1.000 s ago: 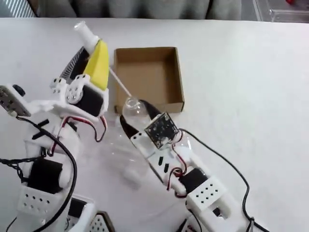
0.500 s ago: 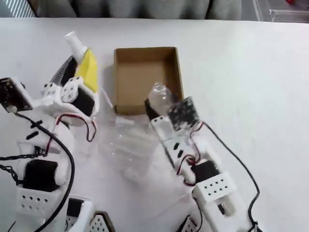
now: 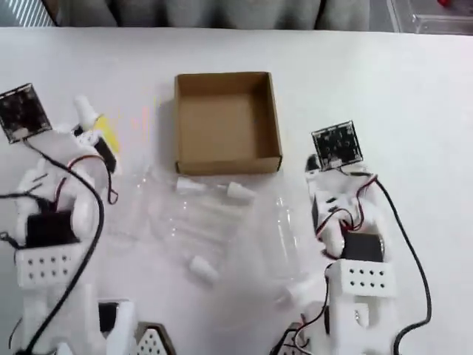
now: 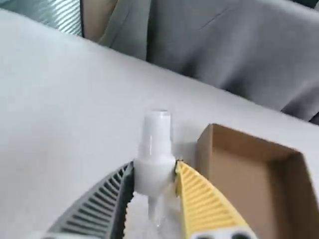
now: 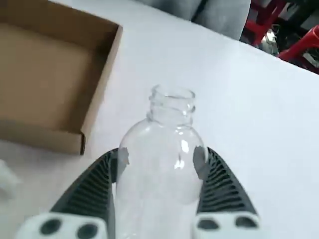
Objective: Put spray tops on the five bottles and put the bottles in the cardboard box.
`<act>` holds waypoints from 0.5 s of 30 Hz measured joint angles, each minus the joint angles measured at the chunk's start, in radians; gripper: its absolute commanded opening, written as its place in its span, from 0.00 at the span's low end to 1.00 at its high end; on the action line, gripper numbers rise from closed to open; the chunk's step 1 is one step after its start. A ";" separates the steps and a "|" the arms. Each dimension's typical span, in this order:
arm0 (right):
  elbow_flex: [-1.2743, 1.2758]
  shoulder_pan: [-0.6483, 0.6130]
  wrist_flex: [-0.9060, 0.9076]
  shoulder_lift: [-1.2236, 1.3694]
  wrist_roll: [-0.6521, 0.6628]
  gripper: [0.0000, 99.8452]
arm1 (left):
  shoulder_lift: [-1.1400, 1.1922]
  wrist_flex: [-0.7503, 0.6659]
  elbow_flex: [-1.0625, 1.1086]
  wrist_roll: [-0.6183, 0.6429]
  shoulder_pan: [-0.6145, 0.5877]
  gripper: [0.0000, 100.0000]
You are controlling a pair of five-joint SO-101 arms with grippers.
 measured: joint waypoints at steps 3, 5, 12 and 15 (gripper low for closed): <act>0.000 0.035 0.064 0.000 0.057 0.01 | 0.130 0.003 0.000 -0.003 -0.037 0.02; 0.000 0.041 0.115 0.000 0.094 0.01 | 0.227 0.003 -0.018 -0.003 -0.064 0.02; -0.129 0.051 0.341 0.083 0.173 0.01 | 0.548 0.003 -0.123 -0.003 -0.140 0.02; -0.253 0.048 0.450 0.226 0.175 0.01 | 0.669 0.003 -0.164 -0.003 -0.141 0.02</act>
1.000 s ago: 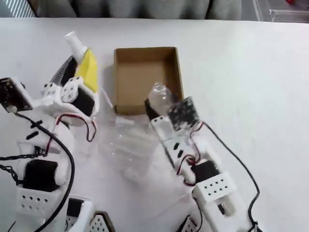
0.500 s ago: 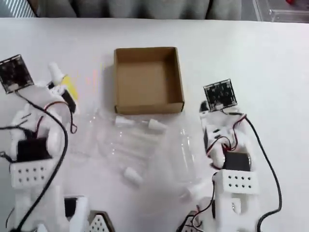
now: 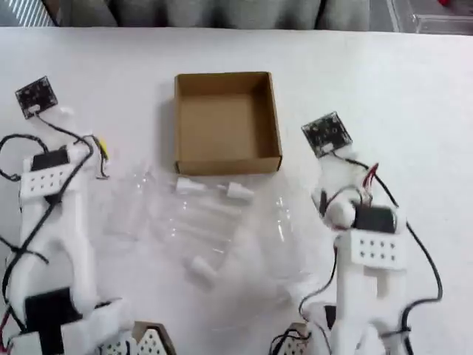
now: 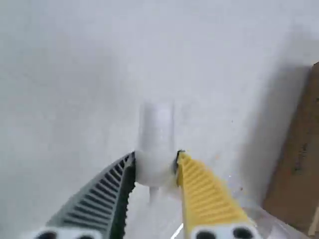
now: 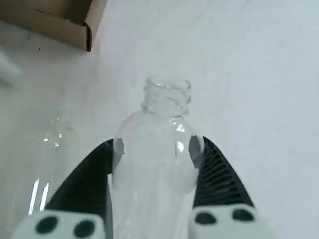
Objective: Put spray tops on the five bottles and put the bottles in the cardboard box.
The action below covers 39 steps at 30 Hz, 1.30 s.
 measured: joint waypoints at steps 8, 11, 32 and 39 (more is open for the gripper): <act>-0.290 0.011 0.117 0.443 0.005 0.05 | 0.267 -0.040 -0.069 -0.005 0.000 0.02; -0.356 0.037 0.118 0.551 0.005 0.13 | 0.324 -0.089 -0.072 -0.005 0.000 0.02; -0.704 0.057 0.310 0.833 0.005 0.15 | 0.333 -0.098 -0.072 -0.245 0.087 0.02; -0.795 0.052 0.543 0.778 0.005 0.03 | 0.333 -0.098 -0.072 -0.265 0.094 0.05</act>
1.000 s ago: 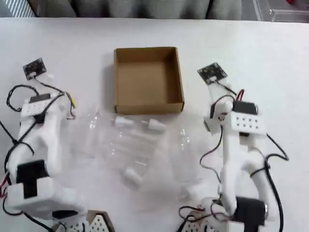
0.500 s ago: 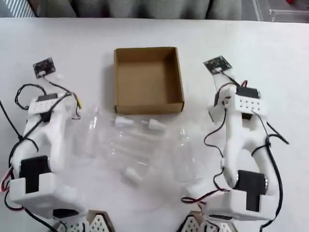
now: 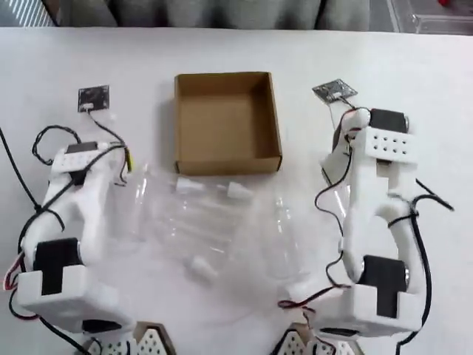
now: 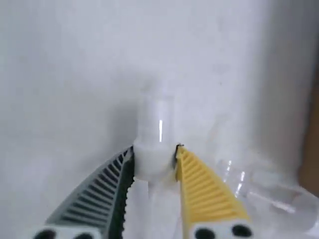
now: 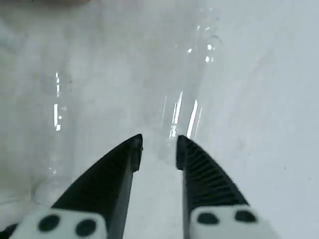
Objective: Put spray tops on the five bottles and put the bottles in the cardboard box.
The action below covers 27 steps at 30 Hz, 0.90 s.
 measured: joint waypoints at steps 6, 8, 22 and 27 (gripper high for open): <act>0.049 -0.017 0.115 -0.161 0.018 0.02 | 0.000 0.020 0.000 0.000 0.000 0.23; 0.114 -0.031 0.120 -0.221 0.057 0.02 | 0.000 0.043 -0.011 -0.002 0.000 0.24; 0.667 -0.120 0.183 -0.660 1.132 0.02 | 0.000 0.063 -0.023 -0.002 0.000 0.24; 0.842 -0.110 0.183 -0.796 1.514 0.02 | 0.000 0.063 -0.023 -0.002 0.000 0.24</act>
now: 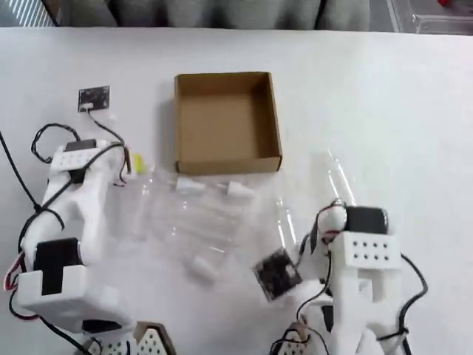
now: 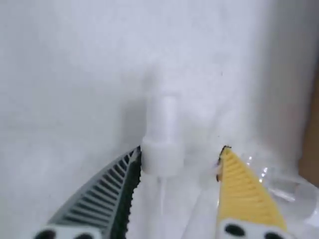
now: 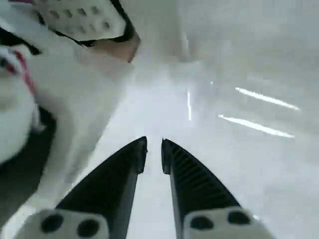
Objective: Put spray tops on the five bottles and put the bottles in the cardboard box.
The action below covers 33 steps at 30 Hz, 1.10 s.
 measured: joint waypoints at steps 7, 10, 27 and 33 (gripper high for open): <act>0.129 -0.157 -0.011 -0.137 0.023 0.02 | 0.000 0.000 0.000 0.000 0.000 0.24; 0.133 -0.195 -0.012 -0.143 -0.003 0.02 | 0.000 0.000 0.000 -0.002 0.000 0.24; 0.071 -0.173 -0.273 -0.143 -0.715 0.02 | 0.000 0.000 0.000 -0.002 0.000 0.24; 0.005 0.018 -0.284 -0.143 -0.781 0.02 | 0.000 0.000 0.000 -0.002 0.000 0.24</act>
